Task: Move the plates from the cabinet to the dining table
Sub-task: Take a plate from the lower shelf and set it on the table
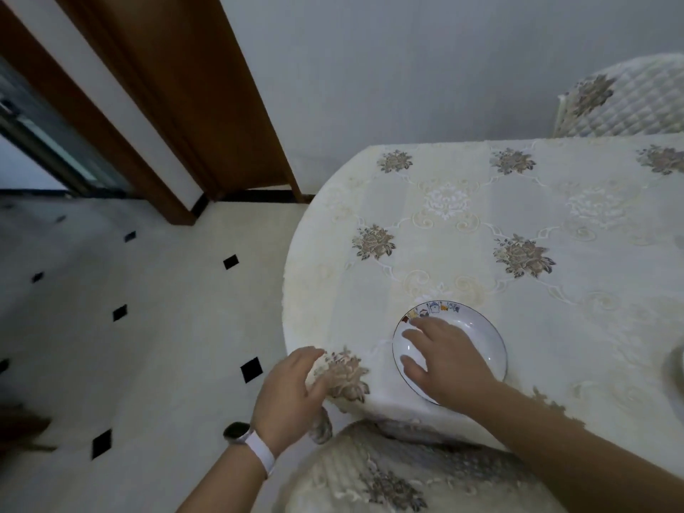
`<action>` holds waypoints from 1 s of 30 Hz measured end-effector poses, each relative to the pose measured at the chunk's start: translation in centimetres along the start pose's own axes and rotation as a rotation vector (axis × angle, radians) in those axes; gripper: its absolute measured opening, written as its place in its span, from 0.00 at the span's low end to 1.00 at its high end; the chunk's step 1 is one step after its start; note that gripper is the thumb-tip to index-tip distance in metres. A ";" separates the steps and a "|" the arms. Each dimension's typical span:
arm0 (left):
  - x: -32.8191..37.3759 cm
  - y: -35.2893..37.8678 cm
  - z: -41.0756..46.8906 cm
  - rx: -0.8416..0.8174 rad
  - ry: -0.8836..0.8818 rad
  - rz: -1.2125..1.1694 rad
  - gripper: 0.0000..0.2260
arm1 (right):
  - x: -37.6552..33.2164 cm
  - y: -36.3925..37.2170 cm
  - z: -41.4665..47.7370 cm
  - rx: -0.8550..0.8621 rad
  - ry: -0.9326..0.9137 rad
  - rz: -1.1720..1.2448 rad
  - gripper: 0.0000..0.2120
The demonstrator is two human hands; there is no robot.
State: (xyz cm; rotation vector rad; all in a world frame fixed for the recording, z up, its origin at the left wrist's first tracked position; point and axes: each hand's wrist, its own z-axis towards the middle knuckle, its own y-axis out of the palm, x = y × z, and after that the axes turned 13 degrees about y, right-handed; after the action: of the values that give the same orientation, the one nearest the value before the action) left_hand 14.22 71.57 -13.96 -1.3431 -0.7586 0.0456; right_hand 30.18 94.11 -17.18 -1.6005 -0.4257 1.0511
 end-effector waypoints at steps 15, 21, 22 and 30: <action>-14.7 -10.6 -22.2 0.216 -0.177 0.317 0.19 | -27.1 5.6 -3.8 -0.139 -0.452 -0.151 0.20; -22.2 -15.5 -33.7 0.299 -0.327 0.388 0.18 | -41.3 10.0 -8.3 -0.163 -0.574 -0.188 0.20; -23.4 -16.2 -35.6 0.315 -0.346 0.398 0.18 | -43.6 10.9 -9.1 -0.163 -0.595 -0.186 0.21; -29.0 -21.3 -48.4 0.468 -0.531 0.445 0.17 | -59.1 16.4 -14.0 -0.247 -0.810 -0.163 0.24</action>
State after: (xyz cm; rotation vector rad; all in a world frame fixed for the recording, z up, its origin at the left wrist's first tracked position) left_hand 8.87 11.63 -10.01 -1.0255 -0.8067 0.9092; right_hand 5.47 36.87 -8.57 -1.2551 -1.2442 1.5394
